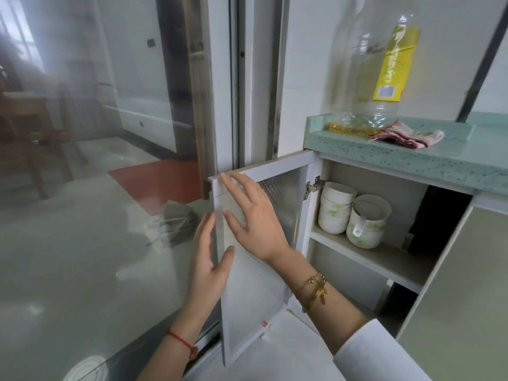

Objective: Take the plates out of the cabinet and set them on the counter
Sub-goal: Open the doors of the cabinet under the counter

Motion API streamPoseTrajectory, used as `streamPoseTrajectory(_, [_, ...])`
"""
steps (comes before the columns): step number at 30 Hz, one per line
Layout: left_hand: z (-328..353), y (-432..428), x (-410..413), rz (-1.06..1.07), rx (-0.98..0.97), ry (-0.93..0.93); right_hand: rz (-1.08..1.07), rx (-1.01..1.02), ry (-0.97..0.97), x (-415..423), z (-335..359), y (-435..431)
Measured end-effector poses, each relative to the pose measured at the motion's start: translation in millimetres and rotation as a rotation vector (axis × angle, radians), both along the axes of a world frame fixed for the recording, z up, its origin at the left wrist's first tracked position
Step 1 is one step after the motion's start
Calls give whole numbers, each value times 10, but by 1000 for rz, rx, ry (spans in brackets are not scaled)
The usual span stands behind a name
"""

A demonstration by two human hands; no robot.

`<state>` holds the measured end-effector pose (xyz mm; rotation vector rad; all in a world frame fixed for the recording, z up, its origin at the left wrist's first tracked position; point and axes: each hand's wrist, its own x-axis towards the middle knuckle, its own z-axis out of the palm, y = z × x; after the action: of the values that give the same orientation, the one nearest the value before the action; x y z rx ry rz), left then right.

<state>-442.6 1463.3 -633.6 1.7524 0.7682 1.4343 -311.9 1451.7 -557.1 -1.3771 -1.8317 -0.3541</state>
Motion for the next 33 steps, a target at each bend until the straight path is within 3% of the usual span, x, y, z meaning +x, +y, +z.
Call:
streamPoseTrajectory(2, [-47, -95, 127, 107, 145, -51, -62, 49, 112, 176, -90, -176])
streamPoseTrajectory(4, [-87, -207, 344, 76, 208, -17, -209, 121, 185, 472, -197, -407])
streamPoseTrajectory(10, [-75, -557, 1425, -510, -107, 200, -804, 211, 213, 1617, -408, -1374])
streamPoseTrajectory(14, [74, -840, 2325, -721, -77, 333, -1036, 199, 228, 2128, -346, -1972])
streamPoseTrajectory(19, [405, -1067, 3207, -836, -167, 291, -1122, 161, 162, 2446, -116, -2279])
streamPoseTrajectory(25, [466, -1121, 3824, -798, 21, 493, -1156, 111, 130, 2658, 73, -2267])
streamPoseTrajectory(33, [349, -1050, 3597, -842, -43, 267, -1042, 85, 162, 2571, 74, -2279])
